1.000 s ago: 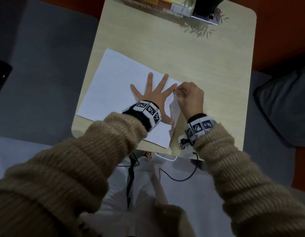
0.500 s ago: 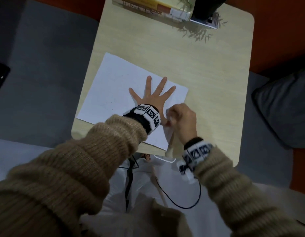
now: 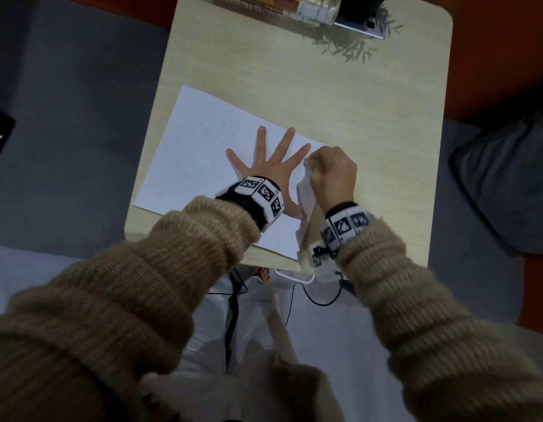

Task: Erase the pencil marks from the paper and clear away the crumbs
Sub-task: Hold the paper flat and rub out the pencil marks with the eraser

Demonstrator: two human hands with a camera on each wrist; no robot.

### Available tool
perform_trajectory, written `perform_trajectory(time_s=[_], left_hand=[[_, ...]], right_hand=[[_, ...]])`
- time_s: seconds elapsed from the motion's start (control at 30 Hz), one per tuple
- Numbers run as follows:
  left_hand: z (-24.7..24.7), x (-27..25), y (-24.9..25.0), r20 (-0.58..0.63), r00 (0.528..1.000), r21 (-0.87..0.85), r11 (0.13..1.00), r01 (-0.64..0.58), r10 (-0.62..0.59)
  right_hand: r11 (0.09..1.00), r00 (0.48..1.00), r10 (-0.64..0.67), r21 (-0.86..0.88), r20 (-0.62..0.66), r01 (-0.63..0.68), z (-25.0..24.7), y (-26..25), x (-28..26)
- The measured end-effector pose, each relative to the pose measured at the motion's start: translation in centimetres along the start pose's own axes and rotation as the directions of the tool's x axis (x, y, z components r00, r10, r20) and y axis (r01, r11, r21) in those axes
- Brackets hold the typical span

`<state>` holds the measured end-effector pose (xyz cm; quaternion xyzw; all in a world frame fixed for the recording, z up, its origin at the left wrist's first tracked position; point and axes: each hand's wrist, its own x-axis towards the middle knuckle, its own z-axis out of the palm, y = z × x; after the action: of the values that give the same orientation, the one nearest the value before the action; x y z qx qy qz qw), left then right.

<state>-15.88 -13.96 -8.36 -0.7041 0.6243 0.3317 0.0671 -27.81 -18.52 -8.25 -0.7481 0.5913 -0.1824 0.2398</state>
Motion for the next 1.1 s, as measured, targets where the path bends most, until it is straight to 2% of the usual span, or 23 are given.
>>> perform_trajectory(time_s=[0.07,0.13,0.2,0.3,0.37,0.47,0.53,0.63,0.7,0.8,0.83,0.97,1.03,1.1], left_hand=[[0.0,0.1,0.1,0.003,1.000,-0.004,1.000,0.009,-0.009],[0.0,0.0,0.0,-0.002,1.000,0.002,1.000,0.019,-0.019],[-0.1,0.1,0.0,-0.001,1.000,0.000,1.000,0.010,-0.010],[0.0,0.0,0.1,0.003,1.000,0.003,1.000,0.001,-0.002],[0.0,-0.1,0.1,0.008,1.000,0.006,1.000,0.003,-0.003],[0.0,-0.1,0.1,0.007,1.000,-0.002,1.000,0.012,-0.012],[-0.2,-0.1,0.1,0.016,1.000,-0.002,1.000,0.003,-0.003],[-0.2,-0.2,0.1,0.033,0.999,-0.003,1.000,-0.007,0.007],[-0.2,-0.3,0.1,0.035,0.999,-0.003,1.000,-0.010,0.010],[-0.1,-0.3,0.0,0.029,1.000,-0.005,1.000,-0.007,0.007],[-0.1,-0.3,0.0,0.027,1.000,0.000,1.000,-0.007,0.007],[0.0,-0.1,0.1,0.037,0.999,0.015,1.000,-0.017,0.016],[-0.3,-0.1,-0.2,0.041,0.997,0.041,0.997,-0.070,0.068],[-1.4,0.2,-0.9,0.060,0.987,0.110,0.981,-0.158,0.152]], right_hand=[[1.000,0.999,-0.024,0.002,0.028,0.024,0.3,-0.1,-3.9],[0.996,0.990,-0.086,0.047,0.110,0.081,-0.1,0.0,-6.9],[0.997,0.990,-0.068,0.043,0.126,0.063,-0.5,0.1,-4.5],[1.000,1.000,0.025,-0.017,0.004,-0.025,-0.6,0.5,0.2],[1.000,0.999,0.031,0.001,-0.036,-0.031,-0.3,0.4,-1.7],[0.998,0.999,-0.032,0.052,0.043,0.030,-0.3,0.3,-7.0],[0.997,0.998,-0.032,0.076,0.053,0.028,-0.6,0.5,-5.2],[0.998,0.998,0.055,0.008,-0.017,-0.055,-0.7,0.9,-0.3],[0.997,0.997,0.066,0.035,-0.049,-0.064,-0.4,0.9,-1.5],[0.997,1.000,0.000,0.076,-0.016,0.002,-0.4,0.5,-6.9],[0.996,1.000,-0.013,0.086,-0.005,0.013,-0.6,0.6,-7.1],[0.998,0.998,0.045,0.047,-0.055,-0.042,-0.3,0.6,-1.0],[0.999,0.997,-0.030,0.019,-0.069,0.032,0.2,-0.1,-0.7],[0.989,0.988,-0.139,0.031,-0.067,0.141,0.7,-0.7,-2.6]])
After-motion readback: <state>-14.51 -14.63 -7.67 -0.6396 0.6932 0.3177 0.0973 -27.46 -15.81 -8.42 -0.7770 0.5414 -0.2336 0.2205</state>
